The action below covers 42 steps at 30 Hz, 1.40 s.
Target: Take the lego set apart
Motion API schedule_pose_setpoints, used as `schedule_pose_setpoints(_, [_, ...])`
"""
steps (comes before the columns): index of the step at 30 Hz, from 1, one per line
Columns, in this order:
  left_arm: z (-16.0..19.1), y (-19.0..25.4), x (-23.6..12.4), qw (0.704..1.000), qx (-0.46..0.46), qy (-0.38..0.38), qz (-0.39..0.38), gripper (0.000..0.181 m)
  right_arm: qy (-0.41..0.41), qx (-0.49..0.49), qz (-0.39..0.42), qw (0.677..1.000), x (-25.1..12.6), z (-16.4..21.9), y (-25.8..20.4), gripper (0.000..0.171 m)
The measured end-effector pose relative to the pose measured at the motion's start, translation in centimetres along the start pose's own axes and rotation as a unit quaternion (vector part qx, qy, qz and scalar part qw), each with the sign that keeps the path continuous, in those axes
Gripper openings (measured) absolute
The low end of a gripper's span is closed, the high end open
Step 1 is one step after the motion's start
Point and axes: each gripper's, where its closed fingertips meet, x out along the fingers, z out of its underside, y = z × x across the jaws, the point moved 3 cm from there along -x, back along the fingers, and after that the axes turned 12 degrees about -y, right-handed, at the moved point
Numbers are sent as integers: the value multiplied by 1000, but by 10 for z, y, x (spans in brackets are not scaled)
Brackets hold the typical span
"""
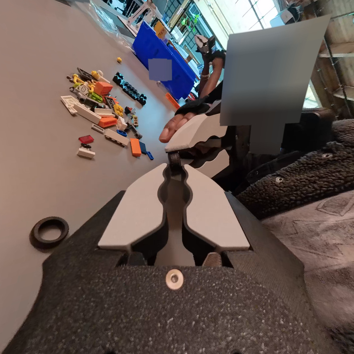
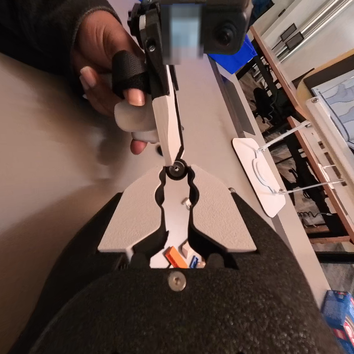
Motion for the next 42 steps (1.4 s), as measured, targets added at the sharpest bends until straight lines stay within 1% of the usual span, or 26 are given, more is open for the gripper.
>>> schedule_pose_setpoints(3, [0, 1, 1, 1000, -5, 3, 10, 11, 14, 30, -25, 999, -2, 0, 1, 21])
schedule_pose_setpoints(6, [-1, 1, 0, 1000, -8, 7, 13, 10, 15, 39, -26, 999, -2, 0, 2, 21])
schedule_pose_setpoints(16, [1, -3, -1, 1000, -14, 5, 8, 10, -6, 35, -18, 999, 1, 0, 1, 21])
schedule_pose_setpoints(19, [1, -3, -1, 1000, 7, -1, -13, 10, -11, 39, -18, 999, 3, 0, 1, 21])
schedule_pose_setpoints(24, [3, -2, -2, 998, 49, -10, -42, 9, -7, 69, -40, 997, 5, 0, 0, 21])
schedule_pose_setpoints(26, [4, -1, -1, 998, 53, -14, -41, 8, 4, 96, -65, 993, 6, 1, -1, 21])
schedule_pose_setpoints(28, [3, 0, -1, 997, 62, -14, -46, 0, 5, 119, -88, 989, 8, 5, -1, 21])
schedule_pose_setpoints(29, [3, -1, -1, 997, 62, -14, -49, 0, 5, 124, -92, 988, 9, 7, -2, 21])
schedule_pose_setpoints(36, [4, -6, -1, 997, 59, -16, -48, 0, -1, 127, -88, 988, 16, 7, -1, 21])
schedule_pose_setpoints(38, [1, -5, -2, 998, 57, -7, -40, 0, 13, 142, -96, 985, 16, 5, 2, 21])
schedule_pose_setpoints(40, [-3, -5, -6, 998, 51, 10, -29, 0, 44, 183, -115, 975, 14, 4, 10, 21])
schedule_pose_setpoints(42, [-5, -7, -9, 999, 30, 24, -15, 9, 101, 220, -143, 960, 7, -1, 17, 21])
